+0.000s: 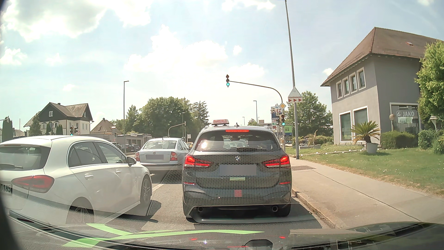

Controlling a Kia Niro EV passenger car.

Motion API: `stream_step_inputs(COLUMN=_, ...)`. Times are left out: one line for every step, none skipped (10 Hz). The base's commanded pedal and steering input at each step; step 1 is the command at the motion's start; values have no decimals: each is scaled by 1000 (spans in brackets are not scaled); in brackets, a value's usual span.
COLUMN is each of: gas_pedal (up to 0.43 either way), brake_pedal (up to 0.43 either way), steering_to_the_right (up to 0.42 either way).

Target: Follow the waypoints while adhering to traffic rules and regulations

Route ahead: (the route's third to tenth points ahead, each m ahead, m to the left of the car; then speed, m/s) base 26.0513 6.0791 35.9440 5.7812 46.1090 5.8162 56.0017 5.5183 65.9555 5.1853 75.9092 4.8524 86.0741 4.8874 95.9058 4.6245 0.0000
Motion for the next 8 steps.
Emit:
stream_step_inputs(gas_pedal=0, brake_pedal=232, steering_to_the_right=0)
stream_step_inputs(gas_pedal=0, brake_pedal=232, steering_to_the_right=0)
stream_step_inputs(gas_pedal=0, brake_pedal=220, steering_to_the_right=0)
stream_step_inputs(gas_pedal=0, brake_pedal=195, steering_to_the_right=0)
stream_step_inputs(gas_pedal=0, brake_pedal=165, steering_to_the_right=0)
stream_step_inputs(gas_pedal=0, brake_pedal=128, steering_to_the_right=0)
stream_step_inputs(gas_pedal=0, brake_pedal=98, steering_to_the_right=0)
stream_step_inputs(gas_pedal=0, brake_pedal=79, steering_to_the_right=0)
